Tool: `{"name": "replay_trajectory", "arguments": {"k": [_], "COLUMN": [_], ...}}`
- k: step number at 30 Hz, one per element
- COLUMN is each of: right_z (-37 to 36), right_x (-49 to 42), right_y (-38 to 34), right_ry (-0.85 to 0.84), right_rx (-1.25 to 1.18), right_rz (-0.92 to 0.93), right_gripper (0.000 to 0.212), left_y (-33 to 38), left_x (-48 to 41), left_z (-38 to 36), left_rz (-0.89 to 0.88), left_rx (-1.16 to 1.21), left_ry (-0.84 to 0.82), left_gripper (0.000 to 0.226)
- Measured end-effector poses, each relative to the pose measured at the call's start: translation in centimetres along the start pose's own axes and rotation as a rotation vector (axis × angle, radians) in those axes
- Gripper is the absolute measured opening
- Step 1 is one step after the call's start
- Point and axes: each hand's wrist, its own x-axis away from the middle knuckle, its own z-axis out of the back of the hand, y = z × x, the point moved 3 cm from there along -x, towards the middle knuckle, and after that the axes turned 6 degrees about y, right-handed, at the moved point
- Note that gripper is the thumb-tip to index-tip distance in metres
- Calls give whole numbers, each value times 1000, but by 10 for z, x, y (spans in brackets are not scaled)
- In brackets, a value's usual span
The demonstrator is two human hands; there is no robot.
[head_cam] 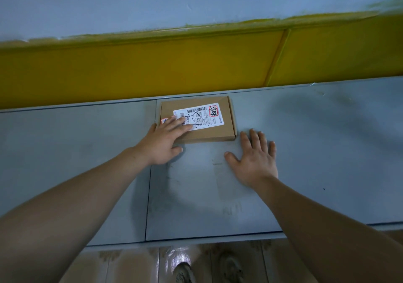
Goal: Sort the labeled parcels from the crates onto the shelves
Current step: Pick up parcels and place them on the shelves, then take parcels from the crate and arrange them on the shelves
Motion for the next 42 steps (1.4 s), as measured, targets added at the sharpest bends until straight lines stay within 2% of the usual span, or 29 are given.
{"name": "replay_trajectory", "arguments": {"k": [5,9,12,17,19,28,36,42], "right_z": [3,23,60,114,126,126,85,29], "right_x": [-2,-5,-10,14,38,229,378,422], "right_y": [3,-3,-37,-158,-221,-506,-675,-781], "right_ry": [-22,-36,8,0,-16,38,-3,-63], "right_rx": [-7,-83,-40,62,80,82,105,131], "right_rz": [2,-43,55,399,523,1036,1343,1470], "right_gripper": [82,93,97,81,82,79,78,78], "left_y": [13,16,10,-6,-19,-115,-199,-267], "left_x": [36,96,147,240,285,537,731,798], "left_z": [19,46,70,111,124,150,120,86], "left_rz": [115,217,303,400,457,805,1106,1276], "left_rx": [95,151,109,61,48,30,143,248], "left_ry": [66,119,144,225,264,388,451,558], "left_gripper": [72,70,67,67,67,65,65,63]}}
